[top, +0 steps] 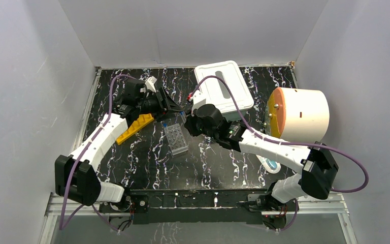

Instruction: Organize the chemistry lab equipment

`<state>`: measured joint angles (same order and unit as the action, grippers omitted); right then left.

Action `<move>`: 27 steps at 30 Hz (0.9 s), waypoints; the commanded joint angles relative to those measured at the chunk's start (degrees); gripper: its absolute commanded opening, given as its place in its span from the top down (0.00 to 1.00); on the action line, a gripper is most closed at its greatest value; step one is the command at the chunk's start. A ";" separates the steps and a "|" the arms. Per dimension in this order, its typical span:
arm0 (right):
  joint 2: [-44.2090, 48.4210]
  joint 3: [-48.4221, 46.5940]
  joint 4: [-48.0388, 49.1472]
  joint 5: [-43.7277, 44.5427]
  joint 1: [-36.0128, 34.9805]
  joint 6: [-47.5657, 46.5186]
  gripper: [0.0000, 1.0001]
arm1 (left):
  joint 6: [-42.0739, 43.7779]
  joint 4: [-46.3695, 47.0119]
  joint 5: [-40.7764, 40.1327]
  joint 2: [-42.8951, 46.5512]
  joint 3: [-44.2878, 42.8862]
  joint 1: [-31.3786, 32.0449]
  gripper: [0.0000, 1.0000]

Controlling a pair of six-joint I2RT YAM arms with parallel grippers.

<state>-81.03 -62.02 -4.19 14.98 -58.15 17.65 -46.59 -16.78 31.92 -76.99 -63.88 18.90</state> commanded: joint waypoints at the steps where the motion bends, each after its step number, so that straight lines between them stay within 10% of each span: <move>1: 1.58 -0.81 3.66 -2.54 0.47 -1.95 0.75 | -1.68 0.83 6.17 -0.52 -0.55 -0.19 0.48; 13: 0.31 -1.30 3.66 -4.62 0.84 -2.79 0.75 | -2.04 0.22 9.13 -2.01 -1.39 -0.37 0.76; 27: -0.08 -0.76 5.72 -7.78 1.18 -4.48 0.75 | -1.76 -1.39 10.97 -4.16 -3.07 -0.56 0.76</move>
<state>-81.06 -62.02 -3.84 8.84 -57.10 14.50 -48.47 -16.64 39.92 -81.25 -64.55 18.59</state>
